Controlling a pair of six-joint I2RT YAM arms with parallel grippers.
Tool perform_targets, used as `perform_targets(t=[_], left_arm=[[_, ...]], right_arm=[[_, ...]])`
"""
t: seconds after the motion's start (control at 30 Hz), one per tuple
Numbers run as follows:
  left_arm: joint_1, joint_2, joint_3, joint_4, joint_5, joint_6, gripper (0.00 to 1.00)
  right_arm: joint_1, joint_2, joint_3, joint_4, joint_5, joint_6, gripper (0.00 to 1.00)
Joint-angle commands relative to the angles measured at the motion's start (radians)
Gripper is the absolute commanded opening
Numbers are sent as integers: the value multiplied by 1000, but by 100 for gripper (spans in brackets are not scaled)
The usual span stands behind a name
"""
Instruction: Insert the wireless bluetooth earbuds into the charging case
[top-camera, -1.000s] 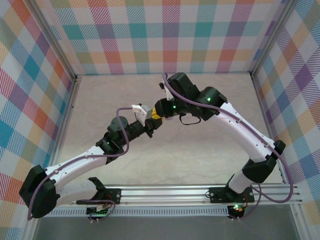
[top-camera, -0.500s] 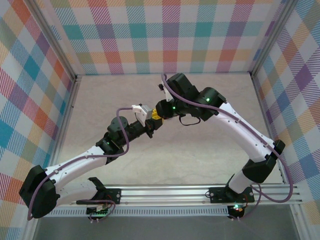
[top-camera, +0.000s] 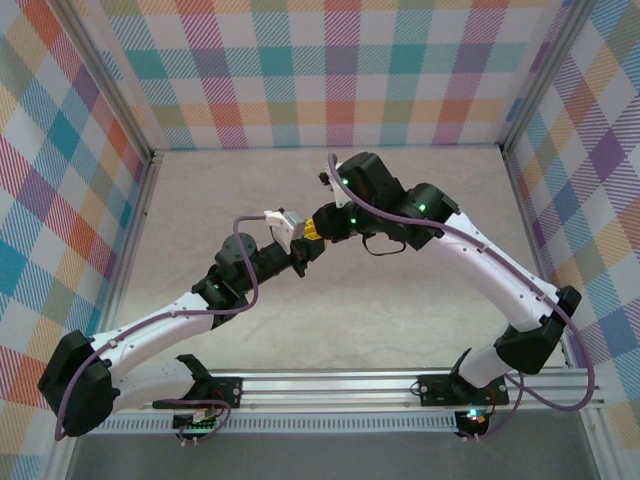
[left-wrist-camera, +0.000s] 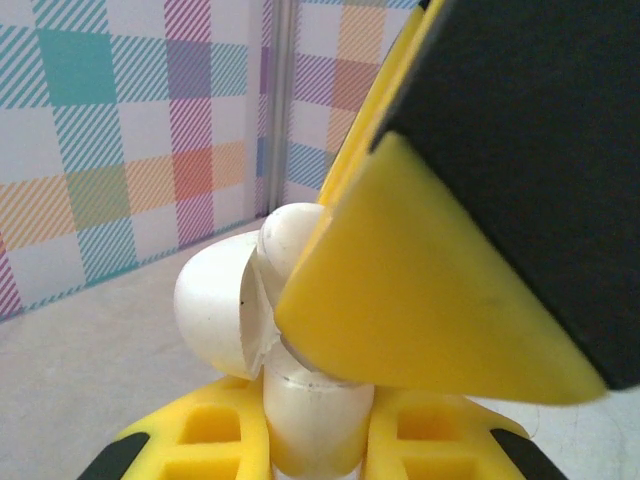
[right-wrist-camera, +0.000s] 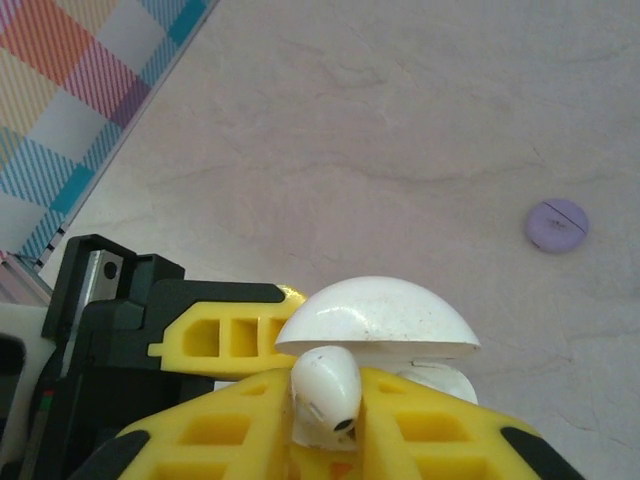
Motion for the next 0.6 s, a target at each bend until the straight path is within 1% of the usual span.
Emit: perform_targets(t=[0.0, 0.27, 0.33, 0.57], left_arm=[[-9, -29, -4, 102, -12, -17, 0], [-9, -22, 4, 122, -13, -31, 0], [-9, -19, 7, 122, -10, -33, 0], [-9, -22, 3, 124, -7, -34, 0]], right_arm=[[-3, -41, -30, 27, -42, -37, 26], [-3, -101, -99, 93, -53, -53, 27], [-3, -103, -91, 91, -53, -49, 34], [-23, -124, -74, 102, -85, -11, 40]])
